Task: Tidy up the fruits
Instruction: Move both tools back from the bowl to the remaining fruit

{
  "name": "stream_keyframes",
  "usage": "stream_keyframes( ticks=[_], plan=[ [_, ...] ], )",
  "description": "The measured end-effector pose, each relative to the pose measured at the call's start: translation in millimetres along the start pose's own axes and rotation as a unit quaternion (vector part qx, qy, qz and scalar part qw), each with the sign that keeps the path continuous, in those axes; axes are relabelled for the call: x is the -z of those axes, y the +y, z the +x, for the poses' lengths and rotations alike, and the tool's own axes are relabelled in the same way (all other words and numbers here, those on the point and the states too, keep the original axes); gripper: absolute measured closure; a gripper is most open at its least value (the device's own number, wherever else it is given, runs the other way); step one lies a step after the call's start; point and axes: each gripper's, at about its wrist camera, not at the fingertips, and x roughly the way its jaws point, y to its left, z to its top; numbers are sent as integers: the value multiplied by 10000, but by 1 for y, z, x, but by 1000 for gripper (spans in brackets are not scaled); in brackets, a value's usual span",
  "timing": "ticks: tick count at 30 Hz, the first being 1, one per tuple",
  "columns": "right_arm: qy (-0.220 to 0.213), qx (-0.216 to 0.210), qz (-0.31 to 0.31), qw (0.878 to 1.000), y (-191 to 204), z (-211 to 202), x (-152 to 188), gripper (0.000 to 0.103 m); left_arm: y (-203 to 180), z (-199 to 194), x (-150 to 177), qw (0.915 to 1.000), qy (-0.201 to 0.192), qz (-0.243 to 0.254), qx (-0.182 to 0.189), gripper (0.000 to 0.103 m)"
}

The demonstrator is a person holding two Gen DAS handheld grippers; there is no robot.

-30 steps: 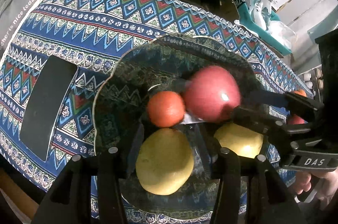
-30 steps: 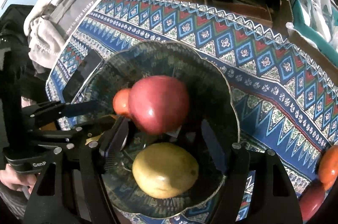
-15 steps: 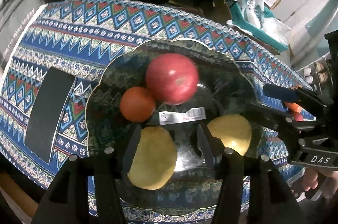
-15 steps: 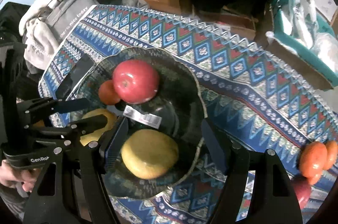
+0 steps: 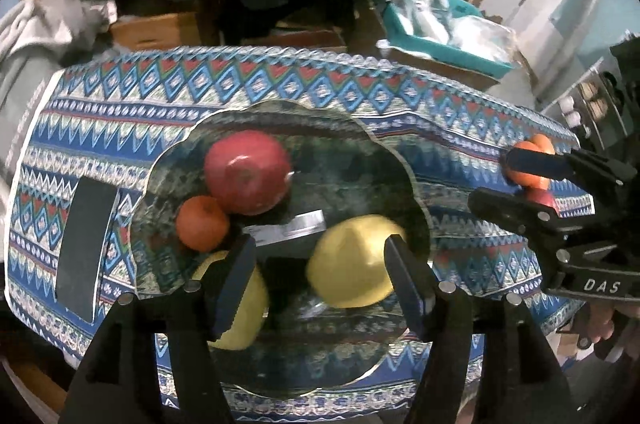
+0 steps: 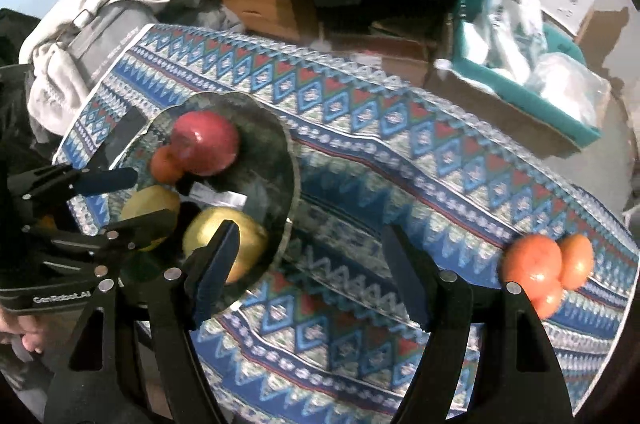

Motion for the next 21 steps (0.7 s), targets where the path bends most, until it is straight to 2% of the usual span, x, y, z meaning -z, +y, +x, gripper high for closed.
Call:
stream_keyframes(
  ticks=[11,21],
  plan=[
    [-126,343,303,9989,-44,-34,24,24,-54,-6,-2,9985,-9,540,127,33],
    [-183,451,673,9965,-86,-56,51,24,-95,-3,-5,9960,34,854,259,33]
  ],
)
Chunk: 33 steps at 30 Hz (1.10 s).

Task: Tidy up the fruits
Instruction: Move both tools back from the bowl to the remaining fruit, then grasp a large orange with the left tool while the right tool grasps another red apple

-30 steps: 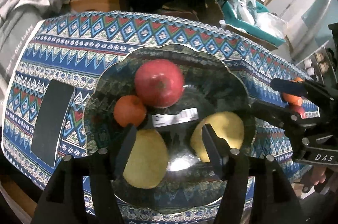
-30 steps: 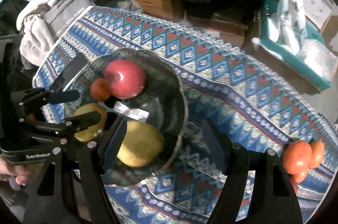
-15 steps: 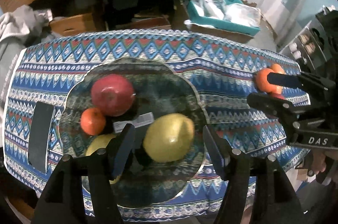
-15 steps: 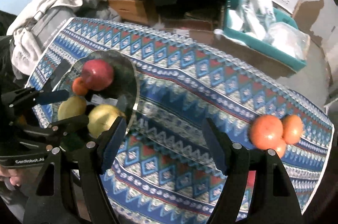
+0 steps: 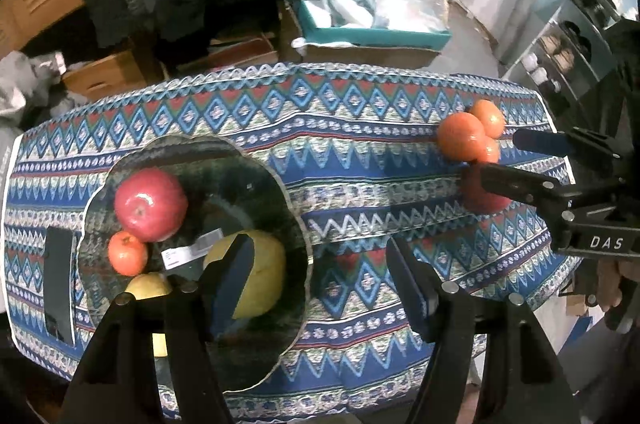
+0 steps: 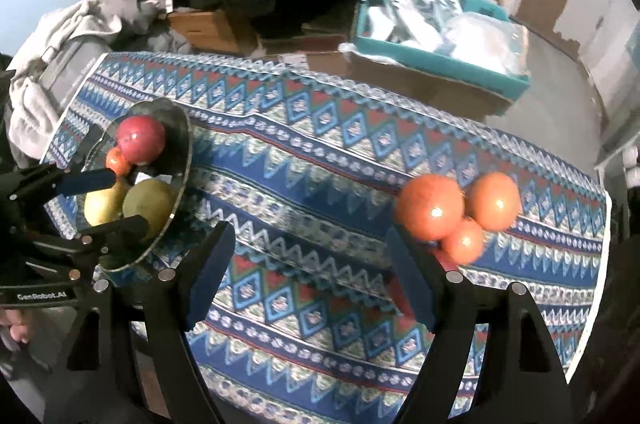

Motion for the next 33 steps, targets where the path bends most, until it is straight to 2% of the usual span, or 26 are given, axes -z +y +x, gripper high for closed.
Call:
stream_keyframes(
  ticks=[11,23,33],
  plan=[
    [48,271,331,9991,-58,-10,26,20,-43,15,-11,9991,108,416,52,33],
    [562,445,663,9952,-102,33,53,20,-70,46,-15,9968,358,710,76,33],
    [812,181,864,9928,-111,70,55,19,-76,75,-12,9948,624,802,-22,33]
  ],
)
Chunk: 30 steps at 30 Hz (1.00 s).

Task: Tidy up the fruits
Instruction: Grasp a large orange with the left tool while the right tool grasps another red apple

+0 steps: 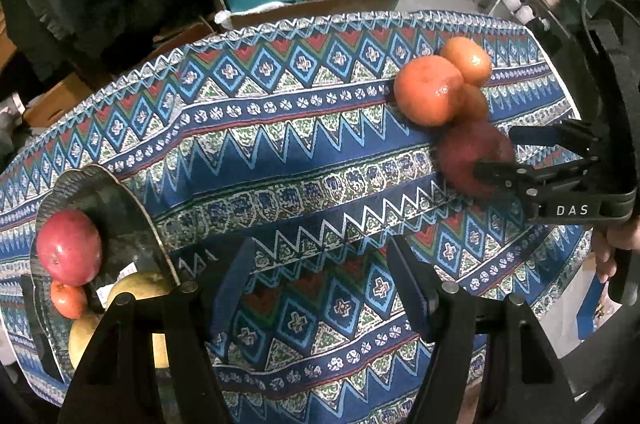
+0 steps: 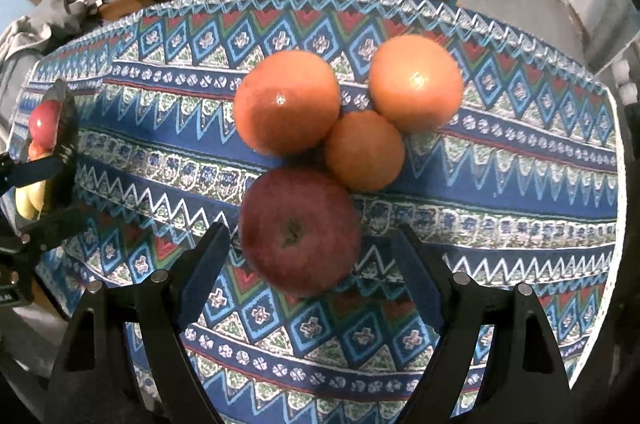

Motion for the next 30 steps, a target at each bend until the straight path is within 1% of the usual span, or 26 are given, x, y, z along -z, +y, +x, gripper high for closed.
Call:
stream_keyframes(
  ticks=[5,7,8,9,12,15,19,21,23,25,30],
  plan=[
    [189,45,-83,9998,6,23,-1,20,-2,10,0,9999,97,45,-33,33],
    [187,-3,-120,9998,7,28,0,24,-2,13,-1,9999,125,15,-15,33],
    [155,-66,-124,9998,8,29,0,30,-2,14,-2,9999,135,-8,5,33],
    [143,-157,-120,9997,9,29,1,30,-1,14,-3,9999,139,-33,25,33],
    [124,-161,-69,9998,7,28,4,31,-2,14,-10,9998,105,-113,98,33],
    [101,-236,95,9996,-4,22,10,31,-6,12,-20,9998,37,-137,166,33],
    [-37,-261,226,9994,-18,7,17,31,-17,11,-37,9996,-35,-120,259,33],
    [-131,-234,294,9992,-24,-2,16,31,-24,13,-45,9993,-46,-122,357,32],
    [-240,-190,367,9989,-33,-12,18,31,-33,15,-51,9990,-49,-98,434,27],
    [-351,-141,454,9983,-44,-23,20,31,-42,18,-54,9990,-59,-44,443,25],
    [-536,41,640,9965,-67,-36,18,31,-66,28,-63,9985,-9,116,537,25]
  ],
)
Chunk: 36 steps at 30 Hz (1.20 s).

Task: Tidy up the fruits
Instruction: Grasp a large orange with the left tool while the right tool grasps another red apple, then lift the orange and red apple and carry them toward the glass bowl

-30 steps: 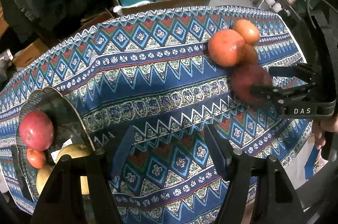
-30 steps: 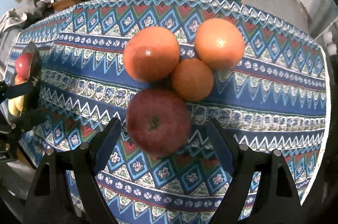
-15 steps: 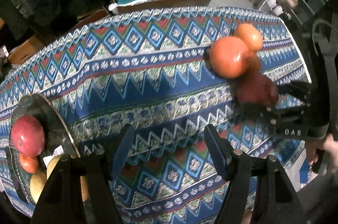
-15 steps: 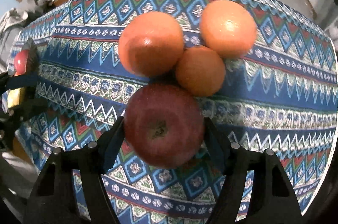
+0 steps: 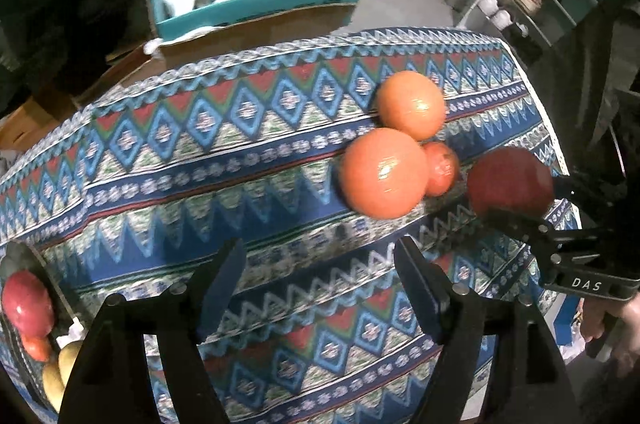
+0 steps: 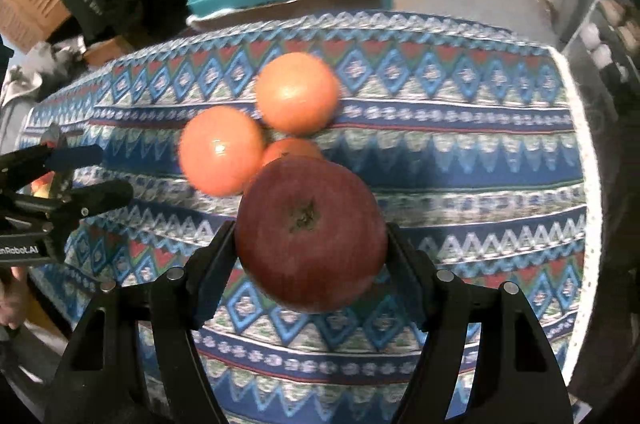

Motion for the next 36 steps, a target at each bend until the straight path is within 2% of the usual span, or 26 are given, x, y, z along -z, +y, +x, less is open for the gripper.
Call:
stream_keyframes(
  ticks=[7,11,18,28,30,33,36],
  plan=[
    [-56,25,263,9996,-33,-7,4,31,-23,16,-13,9996,26,281,-93,25],
    [-53,16,362,9993,-42,-4,4,31,-31,26,-18,9993,57,368,-60,25],
    [-59,-43,545,9985,-58,-1,4,31,-45,47,-24,9977,196,608,-214,25],
    [-48,-116,607,9981,-61,4,2,31,-58,72,-33,9939,285,952,-489,25],
    [-29,-117,600,9981,-61,6,3,31,-58,72,-33,9937,225,980,-486,25],
    [2,-117,598,9981,-61,9,4,31,-57,71,-31,9942,157,1006,-335,33],
    [3,-111,578,9983,-59,11,5,31,-56,70,-29,9935,100,1074,-357,33]
  ],
)
